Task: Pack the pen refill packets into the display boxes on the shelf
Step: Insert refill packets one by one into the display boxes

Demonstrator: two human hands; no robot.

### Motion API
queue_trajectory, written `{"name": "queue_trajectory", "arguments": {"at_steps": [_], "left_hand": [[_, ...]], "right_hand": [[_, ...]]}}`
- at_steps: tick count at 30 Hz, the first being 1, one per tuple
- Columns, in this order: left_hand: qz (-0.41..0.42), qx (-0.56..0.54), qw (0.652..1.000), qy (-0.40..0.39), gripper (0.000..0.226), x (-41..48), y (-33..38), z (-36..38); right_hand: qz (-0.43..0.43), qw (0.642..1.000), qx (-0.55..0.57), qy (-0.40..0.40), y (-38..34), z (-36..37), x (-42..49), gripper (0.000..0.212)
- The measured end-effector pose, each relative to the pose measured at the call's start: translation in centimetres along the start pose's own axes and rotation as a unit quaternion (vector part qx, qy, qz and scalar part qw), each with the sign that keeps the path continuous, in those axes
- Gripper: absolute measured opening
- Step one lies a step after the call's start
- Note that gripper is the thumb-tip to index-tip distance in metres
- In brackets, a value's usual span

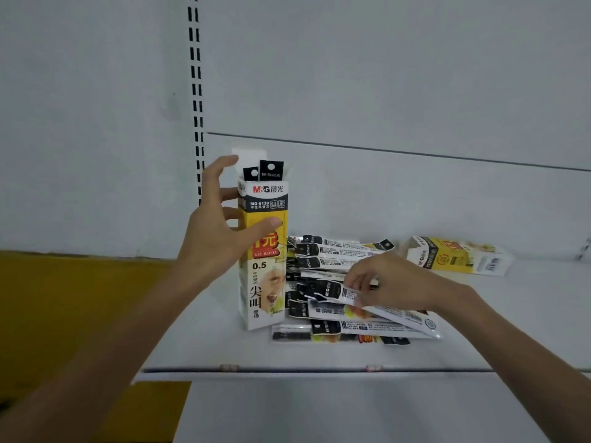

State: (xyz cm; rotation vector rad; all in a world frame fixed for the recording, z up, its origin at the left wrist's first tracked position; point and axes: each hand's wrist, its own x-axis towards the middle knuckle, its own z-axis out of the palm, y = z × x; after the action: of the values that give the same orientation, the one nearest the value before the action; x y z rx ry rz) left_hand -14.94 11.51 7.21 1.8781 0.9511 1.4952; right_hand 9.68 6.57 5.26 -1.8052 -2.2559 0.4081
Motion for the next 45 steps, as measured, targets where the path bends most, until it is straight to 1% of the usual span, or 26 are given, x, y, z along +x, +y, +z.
{"name": "queue_trajectory", "arguments": {"at_steps": [2,4,5,7,9,11,13,15,17,18,19,20,23,27,29,31,34,36,37,39,40,41,45], "left_hand": [[0.009,-0.002,1.000,-0.011,0.071,0.1,-0.1,0.1],[0.011,0.005,1.000,-0.024,0.068,0.1,0.1,0.1],[0.011,0.011,0.999,-0.029,0.068,0.1,0.3,0.1],[0.011,0.023,0.999,-0.033,0.067,0.2,0.6,-0.1],[0.011,0.026,0.999,-0.027,0.057,0.3,0.9,-0.5],[0.025,0.041,0.999,-0.017,0.044,0.3,1.1,-1.0],[0.050,0.063,0.997,-0.018,0.039,0.4,1.4,-1.6],[0.072,0.072,0.994,-0.038,0.037,0.4,1.8,-1.9],[0.083,0.085,0.991,-0.055,0.040,0.5,2.3,-2.1],[0.084,0.090,0.991,-0.060,0.042,0.5,2.4,-2.2],[0.083,0.091,0.990,-0.063,0.043,0.6,2.6,-2.1],[0.082,0.089,0.991,-0.065,0.044,0.5,2.8,-2.1],[0.060,0.093,0.992,-0.057,0.043,0.6,2.9,-1.6],[-0.031,0.045,0.999,0.003,0.041,1.1,2.4,-1.3],[-0.030,0.046,0.999,-0.003,0.034,1.2,2.3,-1.0],[-0.030,0.041,0.999,-0.011,0.030,1.3,2.4,-0.9],[-0.034,0.028,0.999,-0.016,0.026,1.2,2.5,-0.8],[-0.022,0.041,0.998,-0.035,0.023,1.1,2.7,-0.6],[-0.014,0.047,0.998,-0.043,0.023,1.0,2.8,-0.5],[0.003,0.064,0.996,-0.057,0.024,0.9,3.2,-0.4],[0.012,0.075,0.995,-0.062,0.025,0.9,3.4,-0.3],[0.021,0.083,0.994,-0.068,0.026,0.9,3.6,-0.3],[0.036,0.087,0.993,-0.069,0.034,0.9,3.8,-0.2]], "right_hand": [[0.013,0.999,0.021,0.027,0.1,-0.3,0.1,0.022],[0.020,0.999,0.006,0.046,0.3,-0.7,0.2,0.020],[0.019,0.999,-0.004,0.037,0.2,-0.9,0.4,0.022],[0.012,1.000,-0.007,-0.012,-0.4,-1.1,0.3,0.017],[0.011,0.998,0.001,-0.057,-0.8,-0.7,0.3,0.010],[0.015,0.998,-0.013,-0.058,-1.0,-0.3,0.4,0.019],[0.020,0.998,-0.030,-0.054,-0.9,-0.1,0.8,0.026],[0.020,0.996,-0.056,-0.062,-1.0,-0.3,1.1,0.026],[0.008,0.996,-0.068,-0.060,-1.1,-1.0,1.3,0.010],[0.007,0.996,-0.066,-0.054,-1.2,-1.4,1.3,0.009],[0.013,0.997,-0.066,-0.048,-1.4,-1.8,1.3,0.014],[0.017,0.997,-0.065,-0.043,-1.5,-2.3,1.3,0.014],[-0.004,0.999,-0.031,0.012,-2.2,-4.3,1.5,0.018],[-0.022,0.988,-0.005,0.153,-2.6,-6.6,2.2,0.023],[-0.033,0.973,0.011,0.229,-2.8,-7.4,2.5,0.025],[-0.046,0.951,0.052,0.300,-3.1,-8.4,2.5,0.028],[-0.059,0.927,0.119,0.350,-3.7,-9.7,2.8,0.017],[-0.081,0.896,0.216,0.379,-4.5,-10.3,2.6,0.012],[-0.099,0.869,0.284,0.392,-5.0,-10.8,2.4,0.018],[-0.142,0.812,0.409,0.391,-6.1,-11.9,1.9,0.027],[-0.159,0.790,0.451,0.383,-6.7,-12.5,1.8,0.030],[-0.170,0.774,0.482,0.374,-7.3,-12.9,1.8,0.032],[-0.183,0.717,0.577,0.344,-9.1,-13.3,2.4,0.026]]}}
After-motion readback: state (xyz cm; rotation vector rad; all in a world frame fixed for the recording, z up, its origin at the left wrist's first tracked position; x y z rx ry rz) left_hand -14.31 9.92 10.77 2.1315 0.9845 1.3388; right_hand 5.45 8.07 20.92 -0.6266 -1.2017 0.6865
